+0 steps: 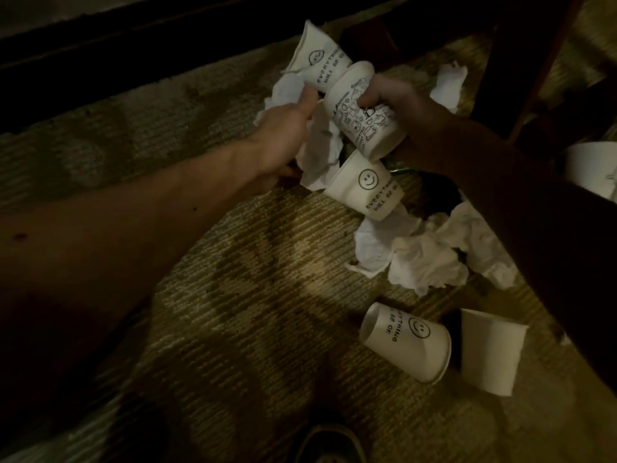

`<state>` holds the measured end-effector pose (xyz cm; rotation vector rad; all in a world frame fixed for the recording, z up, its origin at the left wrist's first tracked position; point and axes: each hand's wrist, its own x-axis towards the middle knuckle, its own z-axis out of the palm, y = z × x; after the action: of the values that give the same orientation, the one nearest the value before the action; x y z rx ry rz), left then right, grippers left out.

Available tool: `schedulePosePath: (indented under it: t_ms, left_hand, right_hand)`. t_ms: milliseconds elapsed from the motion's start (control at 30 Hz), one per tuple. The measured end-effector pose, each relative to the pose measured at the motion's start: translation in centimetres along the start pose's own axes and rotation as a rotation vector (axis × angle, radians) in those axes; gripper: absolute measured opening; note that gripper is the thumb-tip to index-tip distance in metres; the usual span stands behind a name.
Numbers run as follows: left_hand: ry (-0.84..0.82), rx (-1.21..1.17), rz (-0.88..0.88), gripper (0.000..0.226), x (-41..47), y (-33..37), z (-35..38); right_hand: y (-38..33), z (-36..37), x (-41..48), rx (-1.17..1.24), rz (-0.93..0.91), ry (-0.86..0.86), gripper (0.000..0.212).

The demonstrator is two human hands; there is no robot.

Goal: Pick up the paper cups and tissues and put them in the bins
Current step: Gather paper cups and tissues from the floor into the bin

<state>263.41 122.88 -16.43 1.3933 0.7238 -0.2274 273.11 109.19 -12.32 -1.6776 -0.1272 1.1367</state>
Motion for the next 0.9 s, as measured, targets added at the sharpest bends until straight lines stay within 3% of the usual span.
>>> schedulePosePath:
  t_ms: [133, 233, 333, 500, 600, 667, 733, 900]
  left_hand:
    - [-0.185, -0.292, 0.030, 0.074, -1.5, 0.9, -0.6]
    - [-0.269, -0.417, 0.076, 0.083, -2.8, 1.9, -0.8]
    - [-0.295, -0.390, 0.126, 0.084, -4.0, 2.4, -0.7]
    - [-0.227, -0.237, 0.167, 0.086, -6.0, 1.8, -1.6]
    - [0.018, -0.118, 0.060, 0.088, -6.9, 0.3, -2.6]
    - [0.312, -0.022, -0.002, 0.072, -7.1, -0.2, -3.3]
    - [0.511, 0.008, -0.013, 0.057, -7.1, -0.4, -4.4]
    - [0.544, -0.074, -0.081, 0.043, -7.1, 0.0, -7.1]
  right_hand:
    - [-0.3, 1.4, -0.6, 0.241, -0.034, -0.114, 0.037]
    - [-0.4, 2.4, -1.9, 0.387, -0.045, -0.206, 0.057]
    - [-0.6, 3.8, -3.1, 0.515, -0.066, -0.353, 0.056]
    - [0.4, 5.7, -3.9, 0.504, -0.056, -0.341, 0.066]
    - [2.0, 6.7, -4.4, 0.409, -0.021, -0.298, 0.066]
    - [2.5, 6.6, -4.4, 0.436, -0.013, -0.241, 0.068]
    - [1.9, 6.0, -4.1, 0.474, -0.018, -0.150, 0.056]
    - [-1.4, 5.4, -1.3, 0.473, -0.104, -0.040, 0.037]
